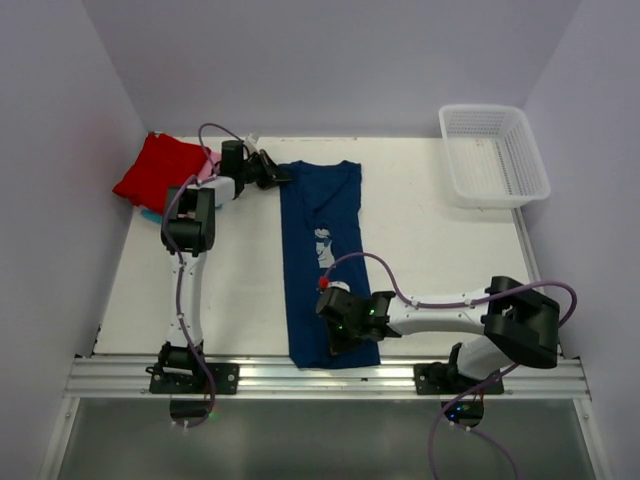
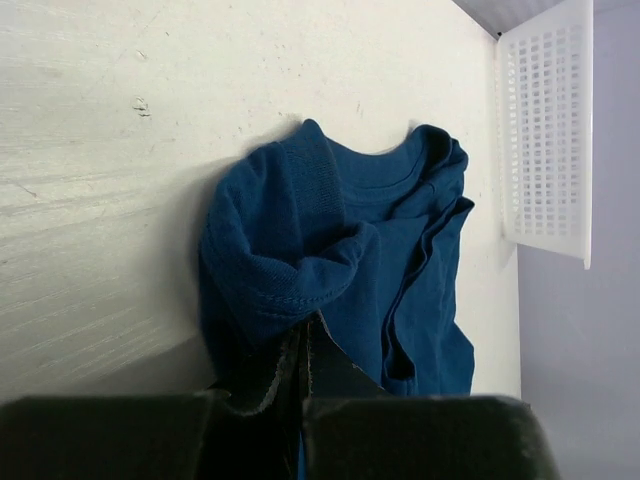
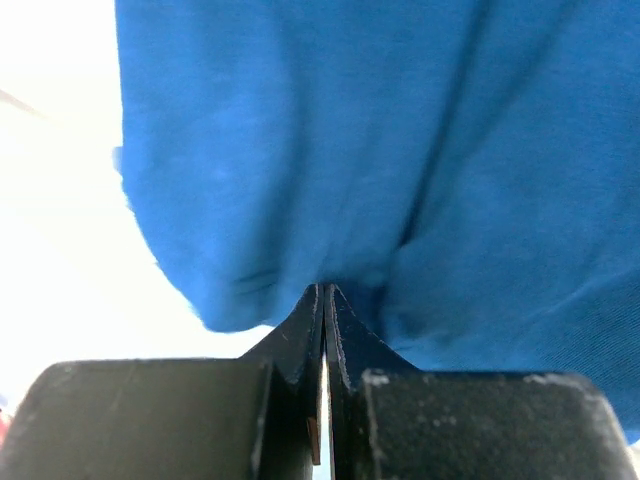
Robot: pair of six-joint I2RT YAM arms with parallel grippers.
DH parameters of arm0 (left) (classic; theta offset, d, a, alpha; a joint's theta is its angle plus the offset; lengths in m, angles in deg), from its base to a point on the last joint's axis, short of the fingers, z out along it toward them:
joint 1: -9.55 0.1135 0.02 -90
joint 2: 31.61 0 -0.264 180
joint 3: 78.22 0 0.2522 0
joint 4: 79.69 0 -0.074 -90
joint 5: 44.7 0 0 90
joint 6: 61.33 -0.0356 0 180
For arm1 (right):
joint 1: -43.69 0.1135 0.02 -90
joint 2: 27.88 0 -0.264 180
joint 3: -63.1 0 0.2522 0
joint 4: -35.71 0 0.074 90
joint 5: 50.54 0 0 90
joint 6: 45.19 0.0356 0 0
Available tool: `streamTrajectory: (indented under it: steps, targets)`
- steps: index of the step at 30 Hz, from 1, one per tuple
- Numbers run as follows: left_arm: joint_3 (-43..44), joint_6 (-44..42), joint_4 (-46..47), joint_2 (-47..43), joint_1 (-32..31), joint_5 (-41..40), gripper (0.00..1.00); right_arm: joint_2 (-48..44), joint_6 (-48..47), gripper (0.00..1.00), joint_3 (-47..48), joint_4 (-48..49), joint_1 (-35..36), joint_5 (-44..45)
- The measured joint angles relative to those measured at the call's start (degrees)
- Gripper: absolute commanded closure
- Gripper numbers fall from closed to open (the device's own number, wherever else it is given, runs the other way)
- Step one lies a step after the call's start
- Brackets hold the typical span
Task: Fold and stack the t-shirts
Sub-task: Rotate the tshirt 90 degrees
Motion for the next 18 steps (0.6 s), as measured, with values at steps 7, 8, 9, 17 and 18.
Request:
streamTrajectory:
  steps: [7, 8, 9, 17, 18]
  targets:
    - [0.0, 1.0, 1.5, -0.1, 0.3, 1.0, 1.0, -4.5, -6.0, 0.4, 10.4, -5.4, 0.7, 5.0]
    - [-0.2, 1.0, 1.6, -0.5, 0.3, 1.1, 1.0, -5.0, -7.1, 0.36, 13.1, -6.7, 0.7, 6.7]
    - [-0.5, 1.0, 1.7, -1.1, 0.4, 1.2, 1.0, -5.3, -8.7, 0.31, 15.6, -7.8, 0.6, 8.3]
    - [-12.6, -0.1, 2.9, -18.4, 0.6, 0.0, 0.84, -1.9, -21.2, 0.18, 35.2, -14.7, -13.7, 15.0]
    - [-15.9, -0.7, 3.2, -22.4, 0.6, -0.7, 0.84, -0.6, -22.4, 0.18, 37.1, -14.6, -17.4, 15.1]
